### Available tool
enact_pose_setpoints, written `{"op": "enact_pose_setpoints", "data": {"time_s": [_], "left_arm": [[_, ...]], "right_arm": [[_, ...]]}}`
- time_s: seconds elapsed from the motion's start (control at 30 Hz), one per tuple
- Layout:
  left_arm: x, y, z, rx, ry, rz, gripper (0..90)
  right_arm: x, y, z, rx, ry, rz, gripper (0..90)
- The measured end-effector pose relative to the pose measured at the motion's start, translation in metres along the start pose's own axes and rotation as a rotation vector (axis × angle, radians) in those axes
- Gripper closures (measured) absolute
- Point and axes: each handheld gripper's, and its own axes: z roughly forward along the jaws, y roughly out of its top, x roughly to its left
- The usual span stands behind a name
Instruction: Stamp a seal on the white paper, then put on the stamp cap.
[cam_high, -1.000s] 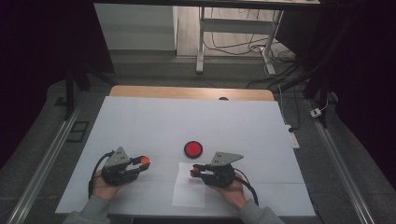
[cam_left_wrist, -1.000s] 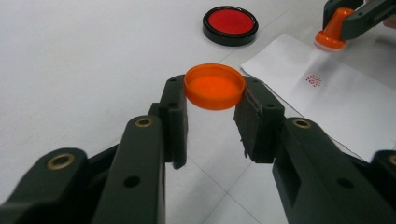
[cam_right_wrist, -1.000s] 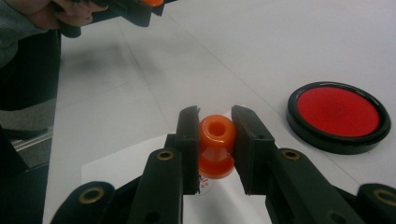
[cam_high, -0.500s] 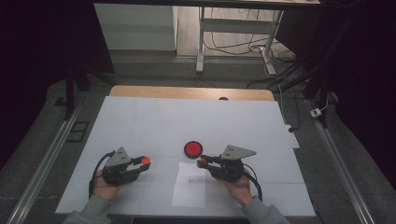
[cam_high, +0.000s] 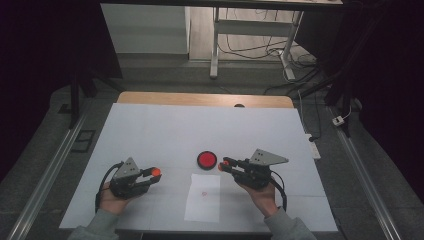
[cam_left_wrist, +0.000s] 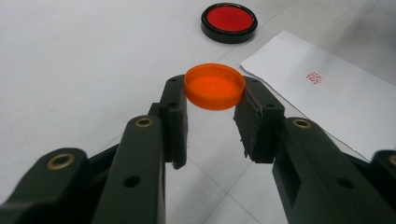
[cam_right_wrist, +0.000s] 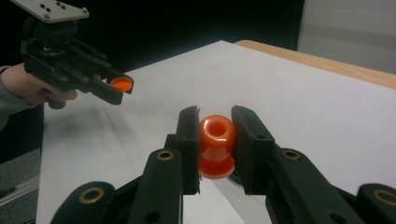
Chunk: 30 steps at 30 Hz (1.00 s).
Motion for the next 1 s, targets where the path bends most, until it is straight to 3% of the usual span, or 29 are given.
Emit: {"op": "enact_pose_setpoints", "data": {"time_s": [0.37,1.0], "left_arm": [[-0.001,0.001,0.001,0.0,-0.001,0.002,64.7],[-0.013,0.01,0.01,-0.001,-0.03,0.033,64.7]], "right_arm": [[-0.001,0.002,-0.003,-0.018,-0.008,0.001,72.1],[0.0,0.003,-0.003,-0.027,0.004,0.008,72.1]]}}
